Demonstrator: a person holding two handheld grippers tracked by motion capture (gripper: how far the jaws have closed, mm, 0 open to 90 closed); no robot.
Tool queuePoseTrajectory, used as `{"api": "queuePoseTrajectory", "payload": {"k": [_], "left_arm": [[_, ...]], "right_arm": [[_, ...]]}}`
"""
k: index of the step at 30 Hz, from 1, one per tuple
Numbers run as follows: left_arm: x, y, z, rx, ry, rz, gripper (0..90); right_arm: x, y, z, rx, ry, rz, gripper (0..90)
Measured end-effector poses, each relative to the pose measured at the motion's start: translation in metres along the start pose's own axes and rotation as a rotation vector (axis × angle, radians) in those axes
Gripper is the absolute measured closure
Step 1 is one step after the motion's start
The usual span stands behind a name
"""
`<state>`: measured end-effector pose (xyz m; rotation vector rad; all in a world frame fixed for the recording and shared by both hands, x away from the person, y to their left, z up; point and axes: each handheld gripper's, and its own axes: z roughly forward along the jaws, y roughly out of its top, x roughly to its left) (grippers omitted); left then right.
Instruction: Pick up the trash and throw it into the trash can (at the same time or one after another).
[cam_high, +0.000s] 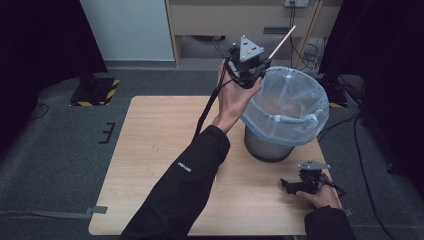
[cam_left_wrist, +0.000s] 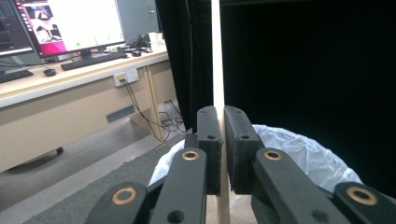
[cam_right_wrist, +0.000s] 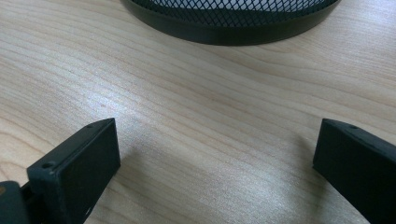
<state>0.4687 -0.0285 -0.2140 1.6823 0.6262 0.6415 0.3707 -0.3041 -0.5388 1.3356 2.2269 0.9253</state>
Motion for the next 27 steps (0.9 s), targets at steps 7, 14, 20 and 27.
{"api": "queuePoseTrajectory", "payload": {"k": [7,14,20,27], "left_arm": [[-0.011,-0.001,0.025,0.026,-0.015,0.01,85.4],[-0.017,-0.007,0.047,0.055,-0.029,-0.005,85.3],[-0.017,-0.013,0.058,0.071,-0.023,-0.031,85.3],[-0.011,-0.02,0.06,0.052,-0.039,-0.05,65.3]], "right_arm": [[0.0,0.0,0.0,-0.002,-0.001,0.0,0.8],[0.0,0.0,0.0,-0.002,-0.001,0.0,0.8],[0.0,0.0,0.0,-0.002,-0.001,0.0,0.8],[0.0,0.0,0.0,0.0,0.0,0.0,0.8]]}}
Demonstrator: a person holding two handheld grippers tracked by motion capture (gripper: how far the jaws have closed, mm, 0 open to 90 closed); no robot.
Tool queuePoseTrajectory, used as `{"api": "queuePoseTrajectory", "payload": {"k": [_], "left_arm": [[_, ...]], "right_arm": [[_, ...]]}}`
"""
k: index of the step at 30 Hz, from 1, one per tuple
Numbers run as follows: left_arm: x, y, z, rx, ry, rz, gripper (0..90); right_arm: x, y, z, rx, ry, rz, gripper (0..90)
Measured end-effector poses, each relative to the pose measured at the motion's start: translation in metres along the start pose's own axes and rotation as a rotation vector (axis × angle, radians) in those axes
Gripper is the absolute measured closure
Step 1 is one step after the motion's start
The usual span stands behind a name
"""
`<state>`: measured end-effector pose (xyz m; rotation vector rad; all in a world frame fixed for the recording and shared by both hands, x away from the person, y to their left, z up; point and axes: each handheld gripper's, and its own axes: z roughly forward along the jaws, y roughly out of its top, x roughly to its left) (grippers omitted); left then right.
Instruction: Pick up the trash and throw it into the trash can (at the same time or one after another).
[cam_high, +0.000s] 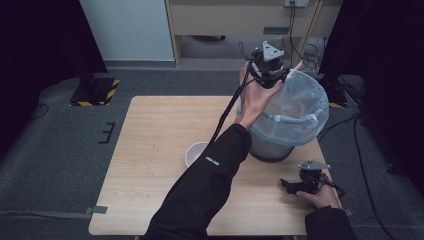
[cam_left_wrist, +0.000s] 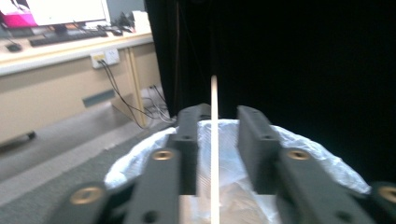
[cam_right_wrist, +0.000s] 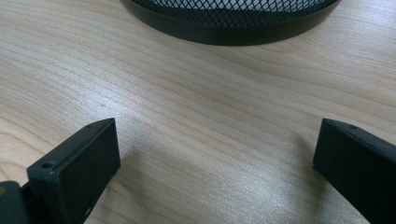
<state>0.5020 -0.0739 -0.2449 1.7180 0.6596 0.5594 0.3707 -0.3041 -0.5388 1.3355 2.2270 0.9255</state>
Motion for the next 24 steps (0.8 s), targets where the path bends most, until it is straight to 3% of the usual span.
{"api": "queuePoseTrajectory", "payload": {"k": [5,12,18,21,24], "left_arm": [[0.005,-0.003,-0.016,-0.011,0.003,0.003,57.8],[0.022,-0.022,-0.075,-0.039,0.028,0.014,48.1],[0.04,-0.05,-0.122,-0.044,0.059,-0.027,41.6],[0.045,-0.074,-0.141,-0.047,0.066,-0.052,39.2],[0.048,-0.101,-0.155,-0.027,0.086,-0.047,37.8]], "right_arm": [[0.0,0.0,0.0,-0.002,-0.001,0.0,0.8],[0.0,0.0,0.0,-0.002,-0.001,0.0,0.8],[0.0,0.0,0.0,-0.004,-0.002,0.001,0.8],[0.0,0.0,0.0,-0.005,-0.002,-0.001,0.8],[0.0,0.0,0.0,-0.003,-0.001,0.001,0.8]]}}
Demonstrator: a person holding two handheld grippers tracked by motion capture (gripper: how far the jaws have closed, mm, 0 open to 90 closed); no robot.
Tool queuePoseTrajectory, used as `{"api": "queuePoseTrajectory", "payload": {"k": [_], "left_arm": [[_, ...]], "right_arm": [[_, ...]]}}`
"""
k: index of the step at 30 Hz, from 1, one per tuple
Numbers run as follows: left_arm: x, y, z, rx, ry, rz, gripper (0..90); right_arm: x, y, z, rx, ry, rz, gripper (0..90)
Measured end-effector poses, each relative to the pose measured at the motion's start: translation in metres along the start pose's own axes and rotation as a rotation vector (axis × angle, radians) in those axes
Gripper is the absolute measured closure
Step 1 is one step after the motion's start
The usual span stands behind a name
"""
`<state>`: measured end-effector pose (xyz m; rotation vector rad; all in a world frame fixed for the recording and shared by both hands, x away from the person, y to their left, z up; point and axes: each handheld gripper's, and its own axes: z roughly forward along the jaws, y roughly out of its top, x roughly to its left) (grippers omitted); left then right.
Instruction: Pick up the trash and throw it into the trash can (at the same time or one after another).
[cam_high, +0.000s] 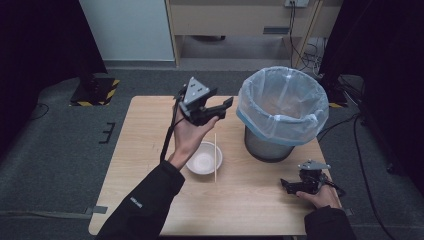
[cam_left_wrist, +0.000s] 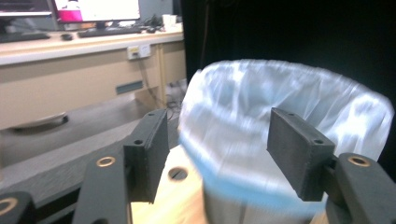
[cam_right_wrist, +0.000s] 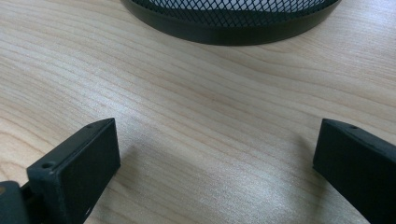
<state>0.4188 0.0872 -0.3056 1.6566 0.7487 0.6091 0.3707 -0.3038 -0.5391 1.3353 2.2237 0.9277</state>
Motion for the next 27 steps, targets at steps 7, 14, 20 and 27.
{"api": "queuePoseTrajectory", "payload": {"k": [7,14,20,27], "left_arm": [[0.004,-0.066,-0.011,0.102,0.019,-0.042,37.5],[0.0,-0.119,0.004,0.219,0.027,-0.083,38.2],[0.001,-0.146,0.018,0.3,0.053,-0.09,39.3],[-0.002,-0.167,0.029,0.373,0.061,-0.083,41.1]], "right_arm": [[0.0,0.0,0.0,0.0,-0.001,-0.004,0.7],[0.0,0.0,0.0,0.0,-0.001,-0.004,0.7],[0.0,0.0,0.0,0.0,0.0,-0.004,0.7],[0.0,0.0,0.0,0.0,-0.001,-0.004,0.7]]}}
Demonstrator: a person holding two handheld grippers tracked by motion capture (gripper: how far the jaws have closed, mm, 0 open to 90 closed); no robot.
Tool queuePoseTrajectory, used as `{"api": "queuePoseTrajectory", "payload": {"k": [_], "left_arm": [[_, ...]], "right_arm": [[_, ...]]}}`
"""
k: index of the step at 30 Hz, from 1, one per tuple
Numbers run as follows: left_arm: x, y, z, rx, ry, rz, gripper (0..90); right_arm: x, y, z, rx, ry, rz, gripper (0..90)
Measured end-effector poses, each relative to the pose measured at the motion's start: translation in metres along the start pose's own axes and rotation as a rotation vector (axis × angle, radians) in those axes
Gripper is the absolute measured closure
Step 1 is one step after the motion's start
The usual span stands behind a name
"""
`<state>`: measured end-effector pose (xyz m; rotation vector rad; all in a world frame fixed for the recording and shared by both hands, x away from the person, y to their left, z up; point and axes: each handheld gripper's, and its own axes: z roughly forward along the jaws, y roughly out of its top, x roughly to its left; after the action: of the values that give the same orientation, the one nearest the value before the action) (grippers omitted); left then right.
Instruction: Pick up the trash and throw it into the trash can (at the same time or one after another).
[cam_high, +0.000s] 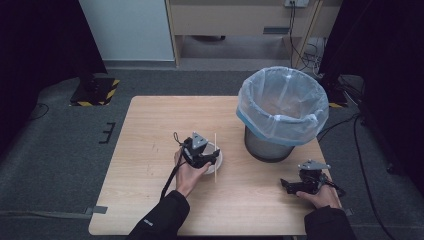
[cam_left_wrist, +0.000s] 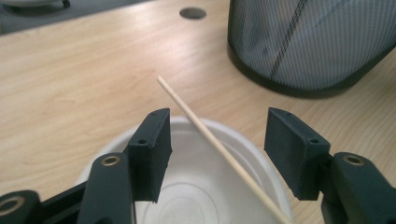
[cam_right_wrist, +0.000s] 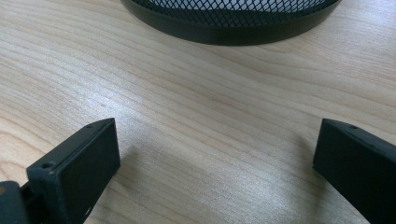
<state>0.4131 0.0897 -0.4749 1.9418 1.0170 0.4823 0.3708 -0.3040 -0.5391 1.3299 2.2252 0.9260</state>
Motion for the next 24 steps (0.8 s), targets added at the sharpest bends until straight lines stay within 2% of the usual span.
{"api": "queuePoseTrajectory", "payload": {"k": [1,7,11,14,24], "left_arm": [[0.0,-0.004,0.004,0.02,0.005,-0.002,41.5],[0.003,-0.011,0.012,0.07,0.014,-0.005,45.4],[0.003,-0.012,0.014,0.07,0.001,-0.023,46.4],[0.002,-0.013,0.015,0.074,-0.006,-0.018,47.9],[0.003,-0.013,0.017,0.091,0.006,-0.017,49.0]], "right_arm": [[0.0,0.0,0.0,0.0,0.0,0.001,0.8],[0.0,0.0,0.0,0.0,0.0,0.0,0.8],[0.0,0.0,0.0,0.0,0.0,0.0,0.8],[0.0,0.0,0.0,0.0,0.0,0.0,0.7],[0.0,0.0,0.0,0.0,0.0,0.001,0.7]]}}
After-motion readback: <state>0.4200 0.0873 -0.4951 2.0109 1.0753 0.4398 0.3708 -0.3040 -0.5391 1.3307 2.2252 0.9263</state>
